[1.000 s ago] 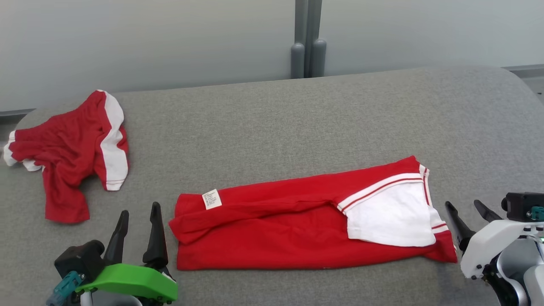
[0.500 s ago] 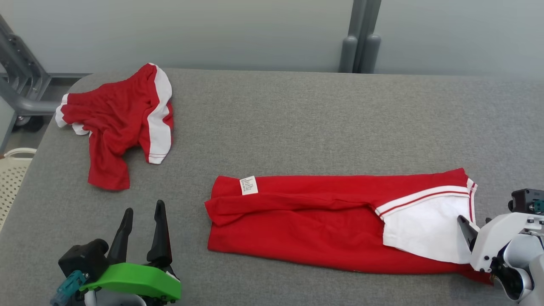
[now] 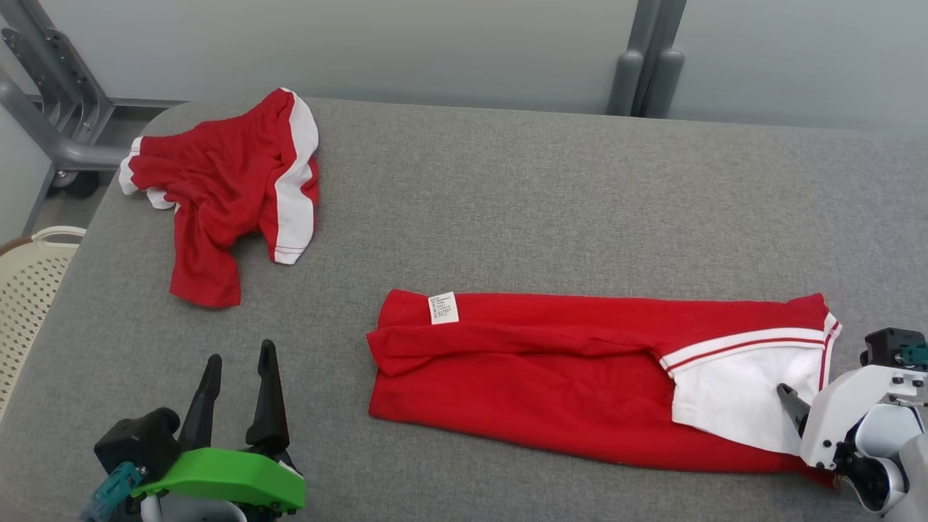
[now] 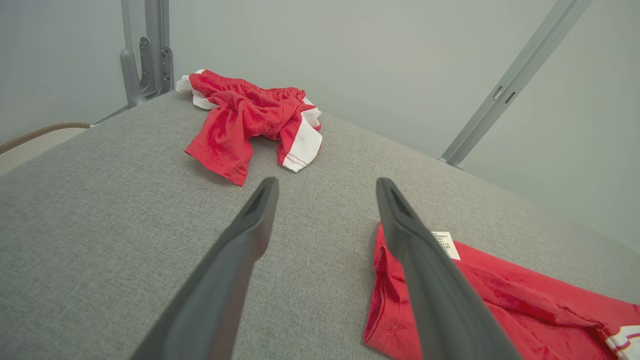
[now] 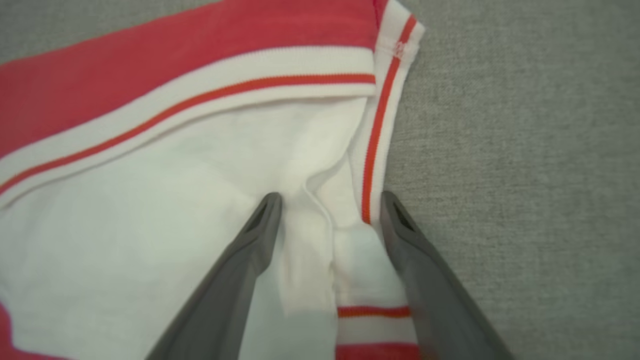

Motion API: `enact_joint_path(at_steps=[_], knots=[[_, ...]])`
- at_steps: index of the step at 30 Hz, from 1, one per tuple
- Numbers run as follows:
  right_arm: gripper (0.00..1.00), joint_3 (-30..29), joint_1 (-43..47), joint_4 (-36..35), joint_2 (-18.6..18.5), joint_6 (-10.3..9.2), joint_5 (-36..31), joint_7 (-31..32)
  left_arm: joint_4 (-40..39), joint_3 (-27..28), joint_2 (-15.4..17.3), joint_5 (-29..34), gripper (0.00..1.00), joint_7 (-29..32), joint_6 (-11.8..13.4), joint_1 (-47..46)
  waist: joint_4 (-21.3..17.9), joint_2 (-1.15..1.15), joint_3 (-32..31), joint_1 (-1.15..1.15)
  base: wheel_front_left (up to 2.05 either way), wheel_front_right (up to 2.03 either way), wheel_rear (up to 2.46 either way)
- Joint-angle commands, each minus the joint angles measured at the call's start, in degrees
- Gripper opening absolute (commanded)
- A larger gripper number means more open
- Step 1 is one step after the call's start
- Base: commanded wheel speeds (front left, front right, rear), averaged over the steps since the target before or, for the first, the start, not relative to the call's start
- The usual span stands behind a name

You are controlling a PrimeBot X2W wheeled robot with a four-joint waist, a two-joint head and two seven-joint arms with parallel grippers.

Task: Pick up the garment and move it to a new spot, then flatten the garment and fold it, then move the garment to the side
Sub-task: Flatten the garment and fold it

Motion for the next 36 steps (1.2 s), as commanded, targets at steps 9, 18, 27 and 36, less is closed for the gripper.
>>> enact_joint_path(at_steps=[9,18,27,36], knots=[[0.00,4.99,-2.07,-0.72,-0.36,0.00,-1.92,-2.22,0.46,0.42,-0.18,-0.22,1.00,-0.68,-0.10,-1.32,-2.23,0.00,0.69,0.00,0.00,0.00,0.00],[0.00,3.46,-4.54,-3.81,-2.47,-0.01,-1.06,-6.48,0.33,0.74,-0.34,-0.46,1.00,-1.17,0.17,-1.21,-5.81,0.00,0.26,0.00,0.00,0.00,0.00],[0.00,-1.87,-3.59,-5.31,-7.06,0.00,-2.58,-6.99,-0.23,0.75,-0.11,-0.53,1.00,-1.18,0.27,-1.34,-9.24,0.00,0.41,0.00,0.00,0.00,0.00],[0.00,-5.53,-5.78,-6.73,-6.70,0.00,-5.14,-6.27,-0.42,0.34,-0.18,-0.36,1.00,-1.01,0.24,-2.16,-11.95,0.00,1.14,0.00,0.00,0.00,0.00]])
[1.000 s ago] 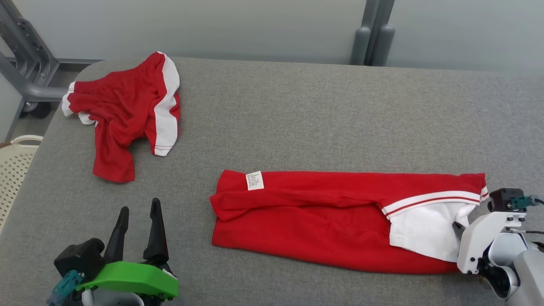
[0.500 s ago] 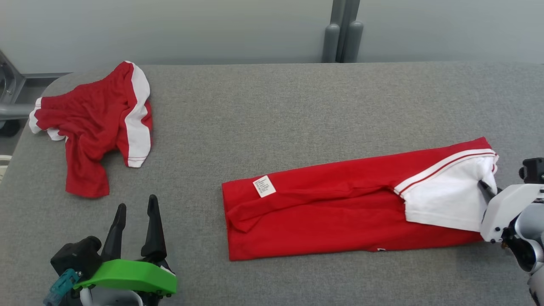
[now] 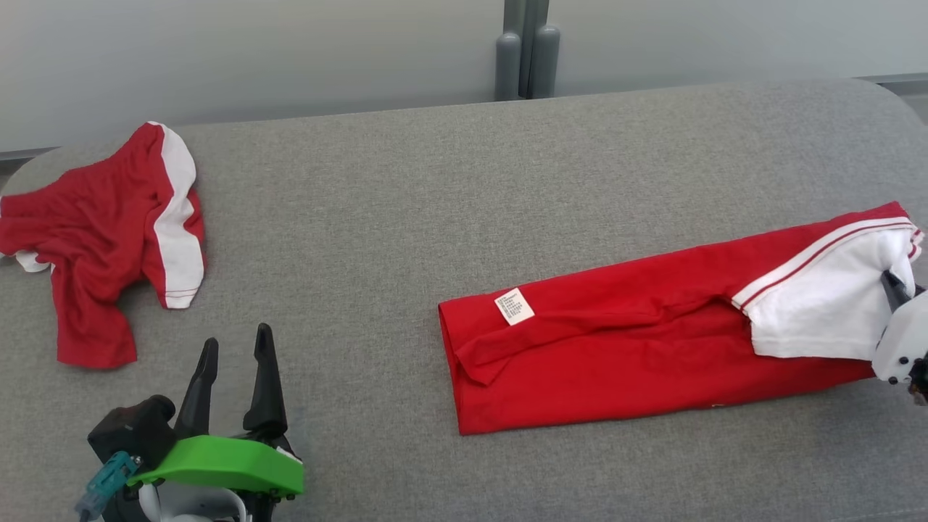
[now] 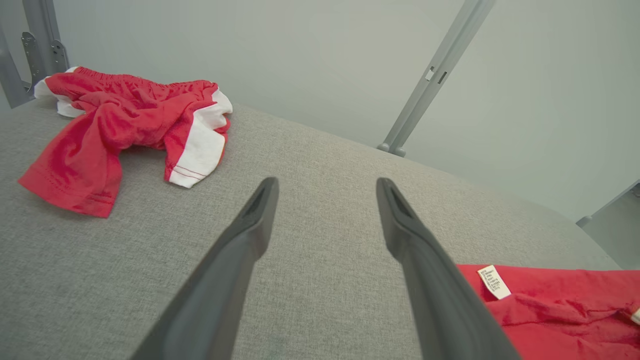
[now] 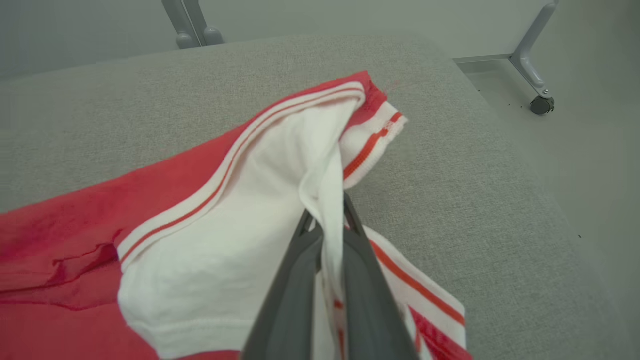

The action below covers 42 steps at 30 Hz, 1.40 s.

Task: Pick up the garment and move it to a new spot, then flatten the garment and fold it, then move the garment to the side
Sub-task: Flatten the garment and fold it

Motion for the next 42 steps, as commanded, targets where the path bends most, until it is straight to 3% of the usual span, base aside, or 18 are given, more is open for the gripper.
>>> enact_joint_path(at_steps=[1,7,16,24,33,42], knots=[[0.00,0.10,-0.44,-0.58,0.35,-0.08,-0.29,0.12,-0.06,0.11,0.02,0.12,1.00,-0.10,0.09,-0.73,-0.50,0.00,0.21,0.00,0.00,0.00,0.00],[0.00,3.02,0.73,-6.23,2.03,-0.07,1.26,0.88,0.36,-0.12,-0.16,0.02,1.00,-0.22,0.01,-0.95,-1.25,0.00,-0.21,0.00,0.00,0.00,0.00],[0.00,8.51,4.66,-20.31,4.56,-0.06,0.51,3.78,0.97,-0.89,-0.24,-0.36,1.00,0.01,-0.15,0.00,-1.11,0.00,-2.47,0.00,0.00,0.00,0.00],[0.00,16.36,7.57,-29.81,10.22,-0.04,-1.08,7.56,1.20,-1.63,-0.33,-0.58,1.00,0.23,-0.42,0.93,0.34,0.00,-4.37,0.00,0.00,0.00,0.00],[0.00,22.64,5.66,-26.57,16.90,-0.03,-3.11,7.44,0.96,-2.69,-0.58,-0.37,1.00,0.49,-0.65,0.64,2.43,0.00,-5.10,0.00,0.00,0.00,0.00],[0.00,27.95,2.53,-15.26,20.77,-0.03,-3.71,5.78,0.98,-4.06,-0.95,0.33,1.00,0.96,-1.09,-1.15,6.31,0.00,-4.34,0.00,0.00,0.00,0.00]])
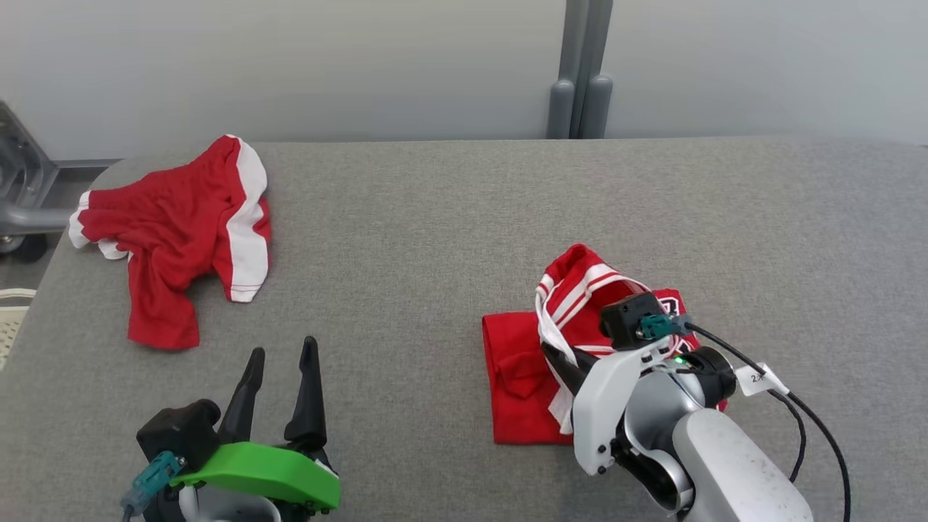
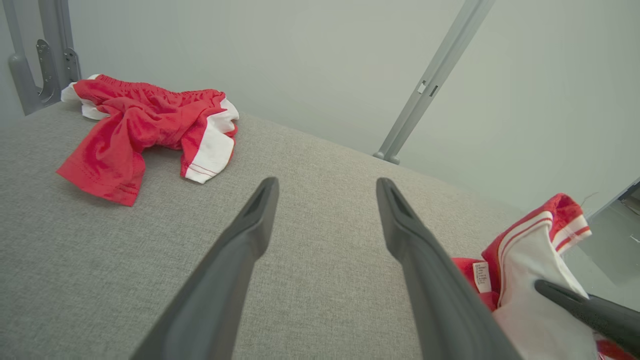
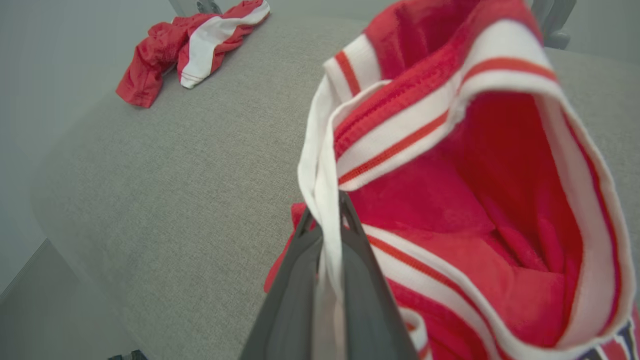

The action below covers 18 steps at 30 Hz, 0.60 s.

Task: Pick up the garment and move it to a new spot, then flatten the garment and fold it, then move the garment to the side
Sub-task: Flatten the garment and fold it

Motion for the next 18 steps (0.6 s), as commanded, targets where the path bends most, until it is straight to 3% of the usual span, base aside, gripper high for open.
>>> enact_joint_path(at_steps=[1,8,9,10,11,12,18], knots=[[0.00,0.30,-1.04,1.72,0.17,0.02,-0.57,-0.82,0.13,-0.26,-0.08,0.41,1.00,0.03,-0.31,-1.22,1.63,0.00,0.48,0.00,0.00,0.00,0.00],[0.00,1.63,-4.18,11.56,0.92,0.01,-1.52,-3.42,0.74,-1.08,-0.54,0.66,1.00,0.27,-0.71,-2.28,4.15,0.00,1.04,0.00,0.00,0.00,0.00],[0.17,1.73,-4.64,12.59,0.98,0.01,-1.69,-3.92,0.81,-1.11,-0.57,0.66,1.00,0.26,-0.73,-2.42,4.35,0.00,1.10,0.00,0.00,0.00,0.00],[0.44,2.04,-4.97,13.37,1.03,0.02,-1.65,-4.30,0.88,-1.12,-0.60,0.64,1.00,0.22,-0.73,-2.49,4.51,0.00,1.14,0.00,0.00,0.00,0.00],[0.88,2.59,-5.27,13.80,1.07,0.02,-0.71,-4.91,0.95,-1.13,-0.61,0.62,1.00,0.20,-0.74,-2.48,4.65,0.00,1.16,0.00,0.00,0.00,0.00],[1.00,3.17,-5.61,14.00,1.10,0.02,0.19,-5.42,1.00,-1.14,-0.59,0.57,1.00,0.17,-0.72,-2.45,4.71,0.00,1.16,0.00,0.00,0.00,0.00],[1.00,6.93,-6.84,12.07,1.05,0.02,3.25,-7.04,1.06,-0.94,-0.39,0.26,1.00,0.02,-0.27,-1.86,3.64,0.00,0.92,0.00,0.00,0.00,0.00]])
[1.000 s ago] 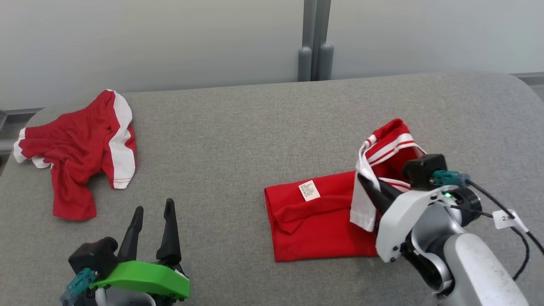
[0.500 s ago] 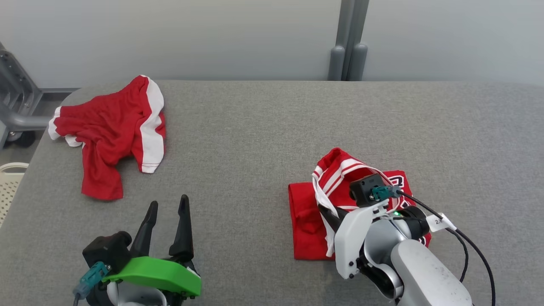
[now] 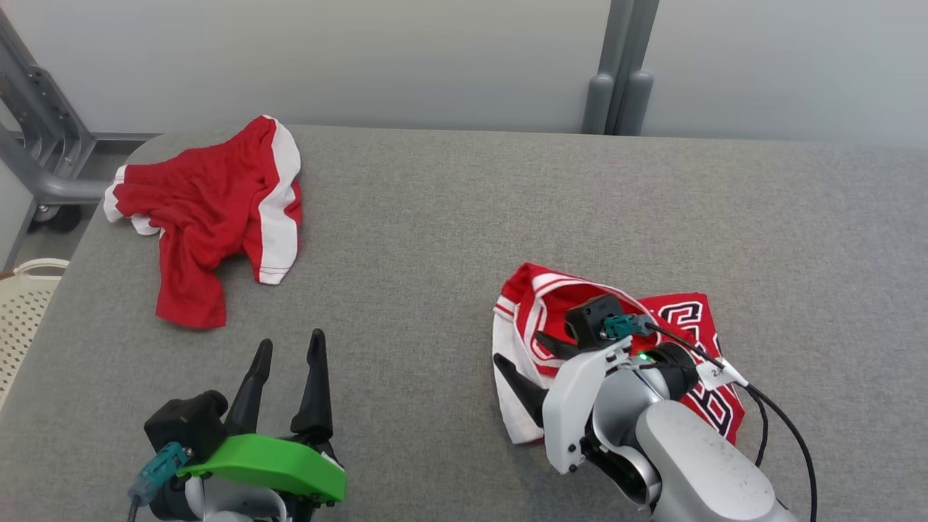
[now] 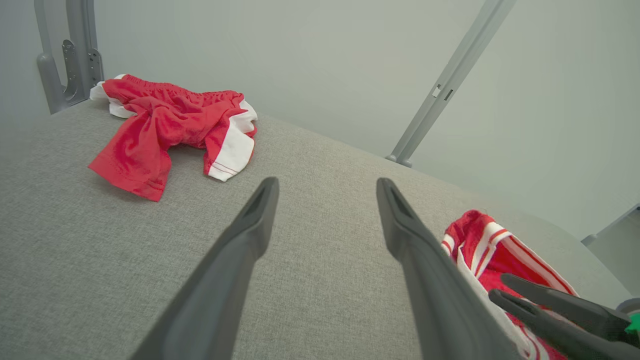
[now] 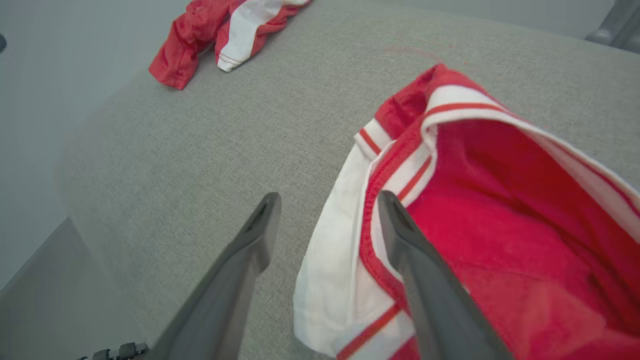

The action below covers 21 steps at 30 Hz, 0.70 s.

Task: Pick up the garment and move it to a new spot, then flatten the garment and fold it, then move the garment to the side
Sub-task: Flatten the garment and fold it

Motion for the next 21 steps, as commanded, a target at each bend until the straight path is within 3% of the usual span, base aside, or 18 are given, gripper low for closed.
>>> enact_joint_path(at_steps=[1,9,21], knots=[[1.00,0.69,-0.70,-1.08,-0.15,0.00,0.51,-0.28,-0.04,0.12,0.11,0.03,1.00,-0.05,0.24,-0.20,-0.74,0.00,-0.15,0.00,0.00,0.00,0.00],[1.00,-1.01,1.21,-9.70,-0.19,0.00,-0.05,-1.46,-0.71,0.26,0.43,-0.08,1.00,-0.21,0.62,0.11,-2.95,0.00,-0.24,0.00,0.00,0.00,0.00],[1.00,-15.81,6.97,-19.19,-0.26,0.00,-5.01,-2.11,-1.69,0.44,0.84,-0.24,1.00,-0.35,1.23,0.62,-4.90,0.00,0.19,0.00,0.00,0.00,0.00]])
